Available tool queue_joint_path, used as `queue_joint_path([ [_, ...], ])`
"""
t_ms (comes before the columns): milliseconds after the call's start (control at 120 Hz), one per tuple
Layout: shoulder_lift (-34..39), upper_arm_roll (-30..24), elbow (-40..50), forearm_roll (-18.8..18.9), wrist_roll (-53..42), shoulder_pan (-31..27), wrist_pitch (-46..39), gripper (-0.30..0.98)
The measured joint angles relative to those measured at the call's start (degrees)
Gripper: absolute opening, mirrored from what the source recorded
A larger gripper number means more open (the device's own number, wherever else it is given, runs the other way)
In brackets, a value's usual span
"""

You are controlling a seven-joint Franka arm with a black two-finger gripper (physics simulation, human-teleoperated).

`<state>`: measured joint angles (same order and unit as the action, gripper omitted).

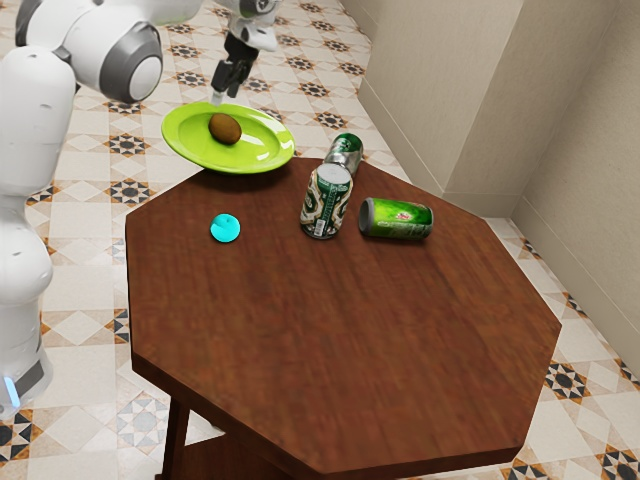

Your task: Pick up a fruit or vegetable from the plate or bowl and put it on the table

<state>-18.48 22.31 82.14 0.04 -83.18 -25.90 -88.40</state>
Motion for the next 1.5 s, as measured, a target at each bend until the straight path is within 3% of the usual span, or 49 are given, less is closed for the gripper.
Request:
queue_joint_path([
  [750,-2.29,0.10,1.62,-0.35,-8.28,-0.19,0.31,0.69],
  [1500,-4.20,-0.03,4.20,-2.26,-10.72,-0.20,-5.83,0.69],
])
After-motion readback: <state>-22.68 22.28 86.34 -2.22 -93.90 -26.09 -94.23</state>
